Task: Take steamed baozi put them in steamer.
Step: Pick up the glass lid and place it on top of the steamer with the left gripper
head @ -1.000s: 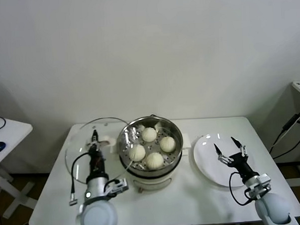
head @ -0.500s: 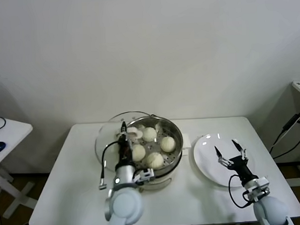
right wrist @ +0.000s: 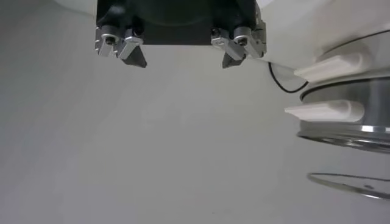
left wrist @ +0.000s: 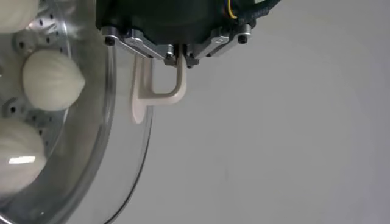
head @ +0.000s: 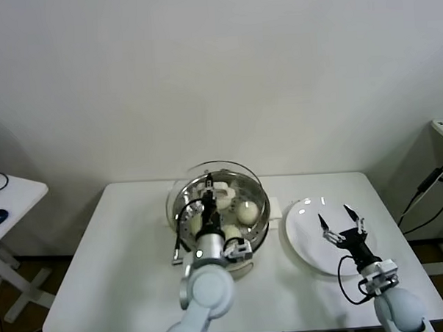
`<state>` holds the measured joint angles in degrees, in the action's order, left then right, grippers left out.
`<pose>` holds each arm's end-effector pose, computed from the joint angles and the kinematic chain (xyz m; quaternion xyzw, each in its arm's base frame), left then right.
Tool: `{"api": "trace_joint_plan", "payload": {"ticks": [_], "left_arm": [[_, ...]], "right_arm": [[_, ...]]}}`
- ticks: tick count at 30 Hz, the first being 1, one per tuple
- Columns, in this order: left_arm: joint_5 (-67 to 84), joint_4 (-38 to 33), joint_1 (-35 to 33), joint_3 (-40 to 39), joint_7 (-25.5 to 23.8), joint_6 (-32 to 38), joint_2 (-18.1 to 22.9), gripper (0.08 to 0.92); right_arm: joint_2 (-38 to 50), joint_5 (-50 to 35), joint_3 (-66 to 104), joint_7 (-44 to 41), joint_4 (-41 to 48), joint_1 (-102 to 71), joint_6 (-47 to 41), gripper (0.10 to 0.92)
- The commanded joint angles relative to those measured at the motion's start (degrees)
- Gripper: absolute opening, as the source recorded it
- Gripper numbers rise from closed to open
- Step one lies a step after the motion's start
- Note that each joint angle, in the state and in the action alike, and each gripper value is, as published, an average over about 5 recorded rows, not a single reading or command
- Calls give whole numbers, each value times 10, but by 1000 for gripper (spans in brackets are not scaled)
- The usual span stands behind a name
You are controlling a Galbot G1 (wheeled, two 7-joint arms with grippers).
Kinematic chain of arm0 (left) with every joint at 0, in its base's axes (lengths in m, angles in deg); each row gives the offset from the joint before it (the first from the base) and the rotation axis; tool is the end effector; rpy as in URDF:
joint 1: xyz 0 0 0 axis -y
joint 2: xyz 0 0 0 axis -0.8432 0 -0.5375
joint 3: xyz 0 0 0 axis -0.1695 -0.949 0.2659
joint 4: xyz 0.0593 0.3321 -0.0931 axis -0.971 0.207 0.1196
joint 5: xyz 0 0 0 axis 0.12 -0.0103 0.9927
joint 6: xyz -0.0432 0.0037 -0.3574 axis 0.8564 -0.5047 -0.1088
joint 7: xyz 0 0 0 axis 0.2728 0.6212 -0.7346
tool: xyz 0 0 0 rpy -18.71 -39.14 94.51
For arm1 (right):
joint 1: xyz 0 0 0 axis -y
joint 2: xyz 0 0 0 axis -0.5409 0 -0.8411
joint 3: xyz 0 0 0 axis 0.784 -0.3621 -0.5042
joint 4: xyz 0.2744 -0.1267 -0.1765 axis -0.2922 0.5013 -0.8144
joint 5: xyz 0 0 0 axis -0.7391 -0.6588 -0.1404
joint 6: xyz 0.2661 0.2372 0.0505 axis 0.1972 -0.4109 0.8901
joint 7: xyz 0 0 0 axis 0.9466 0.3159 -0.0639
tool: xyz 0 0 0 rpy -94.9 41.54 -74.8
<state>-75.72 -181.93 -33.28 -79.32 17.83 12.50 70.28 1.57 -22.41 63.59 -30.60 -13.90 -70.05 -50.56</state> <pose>0.2943 -0.1684 -0.2550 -0.0274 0.7312 0.6816 0.0054 0.2785 -0.1753 -0.3894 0.1011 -0.9909 0.0889 0.0046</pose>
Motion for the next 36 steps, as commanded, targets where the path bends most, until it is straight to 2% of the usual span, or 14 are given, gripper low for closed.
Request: {"api": "trace_joint_plan", "payload": {"ticks": [1,36], "left_arm": [[-7,30,20,-24,-22,-6,10,154],[-21,53,27,-13,-39,-1,5,154]], "right_arm": [[1,1,1,2,1,3,0,823],[-8,4,6,-2,1,5,3,823]]}}
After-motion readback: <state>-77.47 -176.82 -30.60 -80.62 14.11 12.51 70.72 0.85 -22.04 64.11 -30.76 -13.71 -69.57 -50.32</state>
